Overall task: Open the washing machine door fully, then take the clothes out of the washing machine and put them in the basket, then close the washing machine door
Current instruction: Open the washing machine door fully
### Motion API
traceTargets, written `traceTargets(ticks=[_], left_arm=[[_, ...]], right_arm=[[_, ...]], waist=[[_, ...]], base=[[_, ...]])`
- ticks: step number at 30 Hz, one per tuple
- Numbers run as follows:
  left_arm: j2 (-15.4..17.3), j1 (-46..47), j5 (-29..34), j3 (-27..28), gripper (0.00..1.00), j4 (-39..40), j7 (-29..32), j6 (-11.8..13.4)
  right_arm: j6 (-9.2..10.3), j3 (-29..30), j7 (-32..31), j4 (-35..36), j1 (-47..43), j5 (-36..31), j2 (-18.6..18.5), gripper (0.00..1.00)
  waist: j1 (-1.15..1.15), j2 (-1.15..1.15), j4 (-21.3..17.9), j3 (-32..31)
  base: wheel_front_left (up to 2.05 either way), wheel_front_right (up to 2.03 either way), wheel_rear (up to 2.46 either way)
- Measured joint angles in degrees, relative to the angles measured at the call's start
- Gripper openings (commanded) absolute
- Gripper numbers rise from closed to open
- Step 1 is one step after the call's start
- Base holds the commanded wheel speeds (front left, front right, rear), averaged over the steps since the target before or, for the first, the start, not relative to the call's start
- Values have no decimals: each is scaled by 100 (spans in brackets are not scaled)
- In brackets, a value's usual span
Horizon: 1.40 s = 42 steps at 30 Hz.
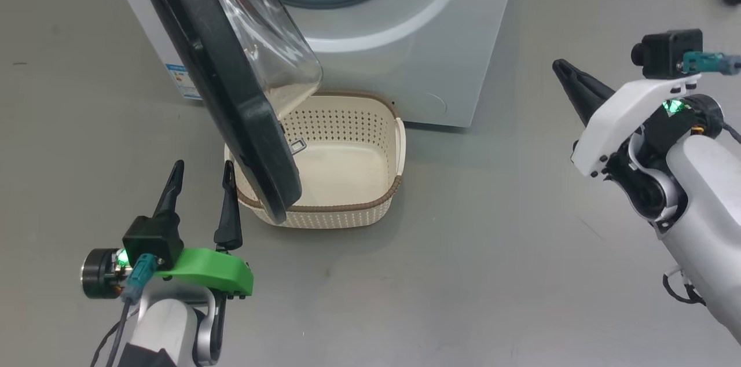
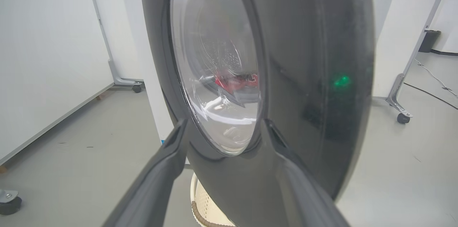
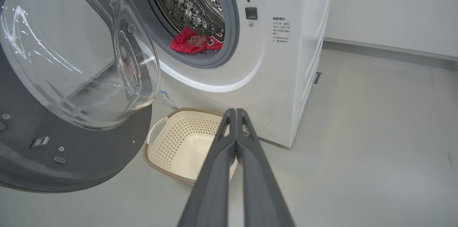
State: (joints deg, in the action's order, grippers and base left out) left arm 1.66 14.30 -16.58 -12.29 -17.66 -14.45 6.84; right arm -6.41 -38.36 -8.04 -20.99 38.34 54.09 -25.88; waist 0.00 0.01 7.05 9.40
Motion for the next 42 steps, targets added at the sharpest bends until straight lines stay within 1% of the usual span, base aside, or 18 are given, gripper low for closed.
traceTargets(ticks=[2,6,7,8,12,17,18,21,24,26,27,28,29,34,39,42], left_arm=[[1,-33,11,46,100,1,0,0],[1,-45,12,179,100,51,0,0],[2,-46,12,208,100,62,0,0],[2,-46,12,208,100,62,0,0],[5,-52,26,271,100,100,0,0],[4,-99,54,398,100,143,0,0],[2,-118,54,433,100,144,0,0],[8,-205,54,508,100,148,0,0],[8,-305,55,532,100,147,0,0],[9,-336,55,547,100,148,0,0],[8,-348,55,550,100,151,0,0],[5,-363,55,566,100,152,0,0],[7,-380,55,578,100,152,0,0],[8,-423,56,621,100,167,0,0],[8,-472,57,641,100,178,0,0],[8,-518,81,643,100,178,0,-2]], right_arm=[[8,8,374,36,-162,-256,-63,0],[246,83,1012,55,-563,-531,-126,0],[316,111,1156,63,-666,-560,-126,0],[316,111,1156,63,-666,-560,-126,0],[584,287,1710,98,-1035,-578,-93,0],[812,405,2290,158,-1421,-581,55,0],[820,402,2307,164,-1476,-603,71,0],[949,392,2298,193,-1635,-798,108,0],[1049,458,2297,244,-1811,-814,191,0],[1076,512,2297,297,-1930,-869,232,0],[1121,554,2297,325,-1991,-894,242,22],[1140,598,2297,338,-2043,-914,254,62],[1169,658,2297,363,-2096,-938,268,100],[1214,1038,2291,616,-2312,-971,461,100],[1222,1260,2291,886,-2440,-1338,509,100],[1261,1322,2291,972,-2601,-1544,538,100]], waist=[[0,0,-92,-50],[0,0,-240,-133],[0,0,-269,-150],[0,0,-269,-150],[0,0,-348,-182],[0,0,-397,-214],[0,0,-405,-223],[0,0,-442,-257],[0,0,-483,-295],[0,0,-508,-320],[0,0,-518,-329],[0,0,-528,-336],[0,0,-538,-344],[0,0,-566,-360],[0,0,-577,-377],[0,0,-576,-399]], base=[[0,0,0],[0,0,0],[0,0,0],[0,0,0],[0,0,0],[0,0,0],[0,0,0],[0,0,0],[0,0,0],[0,0,0],[0,0,0],[0,0,0],[0,0,0],[0,0,0],[0,0,0],[0,0,0]])
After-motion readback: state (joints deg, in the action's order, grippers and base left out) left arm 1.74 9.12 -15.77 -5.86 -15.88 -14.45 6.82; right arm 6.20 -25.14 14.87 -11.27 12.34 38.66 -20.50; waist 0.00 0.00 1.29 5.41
